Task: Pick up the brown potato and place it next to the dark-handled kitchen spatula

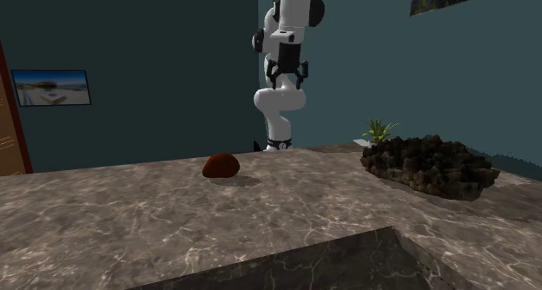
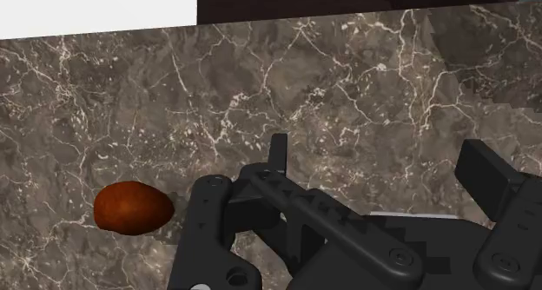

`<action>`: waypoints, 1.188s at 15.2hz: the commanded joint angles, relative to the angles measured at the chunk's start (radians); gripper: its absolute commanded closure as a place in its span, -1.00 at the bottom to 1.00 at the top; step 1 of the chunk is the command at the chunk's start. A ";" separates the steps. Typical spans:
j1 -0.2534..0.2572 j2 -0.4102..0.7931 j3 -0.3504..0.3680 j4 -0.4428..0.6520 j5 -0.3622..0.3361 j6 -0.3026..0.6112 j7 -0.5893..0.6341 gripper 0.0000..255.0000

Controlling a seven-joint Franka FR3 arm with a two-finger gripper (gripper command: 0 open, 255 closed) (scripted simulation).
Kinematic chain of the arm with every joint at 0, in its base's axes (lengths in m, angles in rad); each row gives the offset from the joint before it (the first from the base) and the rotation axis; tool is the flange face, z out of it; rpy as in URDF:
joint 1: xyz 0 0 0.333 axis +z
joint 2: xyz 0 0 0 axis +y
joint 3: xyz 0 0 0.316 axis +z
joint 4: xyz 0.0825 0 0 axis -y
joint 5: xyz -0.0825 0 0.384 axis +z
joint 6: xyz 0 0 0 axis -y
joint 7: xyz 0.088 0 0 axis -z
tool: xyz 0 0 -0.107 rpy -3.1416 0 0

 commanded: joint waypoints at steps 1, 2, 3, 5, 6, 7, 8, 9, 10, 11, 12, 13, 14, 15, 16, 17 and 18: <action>0.000 0.000 0.000 0.000 0.000 0.000 0.000 -1.00; -0.017 0.017 -0.007 -0.010 0.007 0.043 0.033 -1.00; -0.034 0.035 -0.013 -0.020 0.014 0.086 0.066 -1.00; -0.066 0.071 -0.028 -0.037 0.028 0.172 0.128 -1.00; -0.082 0.090 -0.035 -0.045 0.035 0.215 0.158 -1.00; -0.098 0.109 -0.043 -0.052 0.042 0.258 0.188 -1.00; -0.113 0.128 -0.051 -0.058 0.048 0.301 0.217 -1.00; -0.128 0.148 -0.059 -0.065 0.055 0.344 0.245 -1.00; -0.143 0.168 -0.067 -0.070 0.062 0.386 0.273 -1.00; -0.157 0.188 -0.076 -0.075 0.069 0.429 0.300 -1.00; -0.171 0.209 -0.084 -0.080 0.077 0.471 0.326 -1.00; -0.185 0.229 -0.094 -0.084 0.084 0.514 0.352 -1.00; -0.199 0.250 -0.102 -0.089 0.093 0.556 0.377 -1.00; -0.212 0.270 -0.112 -0.092 0.101 0.598 0.402 -1.00; -0.225 0.291 -0.121 -0.096 0.111 0.640 0.425 -1.00; -0.237 0.312 -0.131 -0.099 0.121 0.682 0.448 -1.00; -0.249 0.333 -0.141 -0.102 0.131 0.724 0.470 -1.00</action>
